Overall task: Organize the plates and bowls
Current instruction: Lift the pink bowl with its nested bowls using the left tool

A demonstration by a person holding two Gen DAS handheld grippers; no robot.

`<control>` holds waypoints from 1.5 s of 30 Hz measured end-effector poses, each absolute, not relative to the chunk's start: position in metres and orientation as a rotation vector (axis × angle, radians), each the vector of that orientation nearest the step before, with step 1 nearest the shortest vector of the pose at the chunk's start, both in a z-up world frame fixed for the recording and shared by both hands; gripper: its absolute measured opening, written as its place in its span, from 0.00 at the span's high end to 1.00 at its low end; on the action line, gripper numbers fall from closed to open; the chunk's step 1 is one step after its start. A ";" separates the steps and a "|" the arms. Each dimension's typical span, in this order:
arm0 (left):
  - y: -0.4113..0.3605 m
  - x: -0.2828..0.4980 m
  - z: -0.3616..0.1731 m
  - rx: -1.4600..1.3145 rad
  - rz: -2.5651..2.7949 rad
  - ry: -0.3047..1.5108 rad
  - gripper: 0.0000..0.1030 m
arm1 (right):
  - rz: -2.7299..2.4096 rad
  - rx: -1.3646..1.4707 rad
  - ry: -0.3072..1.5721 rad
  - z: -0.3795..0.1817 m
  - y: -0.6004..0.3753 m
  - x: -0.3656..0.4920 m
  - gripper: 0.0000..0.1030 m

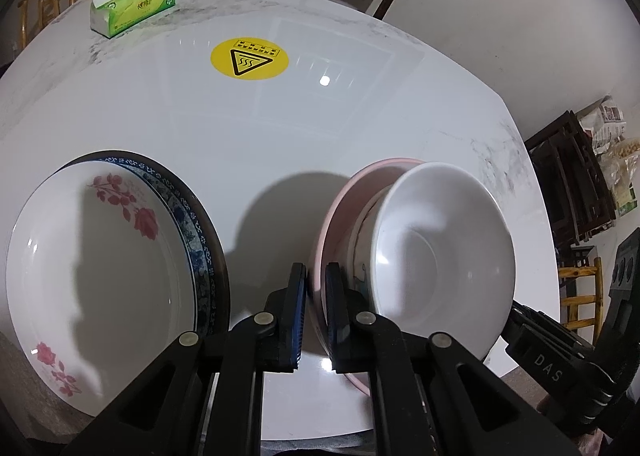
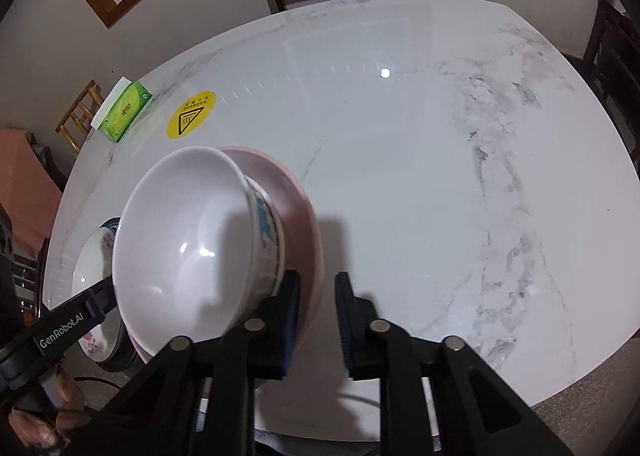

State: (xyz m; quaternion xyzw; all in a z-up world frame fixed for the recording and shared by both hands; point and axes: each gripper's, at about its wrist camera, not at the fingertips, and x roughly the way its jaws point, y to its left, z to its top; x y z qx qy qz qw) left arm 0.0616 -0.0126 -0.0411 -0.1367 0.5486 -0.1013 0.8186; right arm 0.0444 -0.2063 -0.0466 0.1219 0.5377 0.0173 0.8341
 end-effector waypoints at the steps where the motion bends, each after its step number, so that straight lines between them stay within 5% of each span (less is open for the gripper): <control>1: -0.013 0.062 -0.041 -0.291 -0.215 1.168 0.95 | 0.038 0.258 1.138 -0.046 -0.205 0.045 0.88; 45: -0.002 0.060 -0.028 -0.281 -0.208 1.136 0.95 | 0.031 0.222 1.119 -0.029 -0.186 0.050 0.88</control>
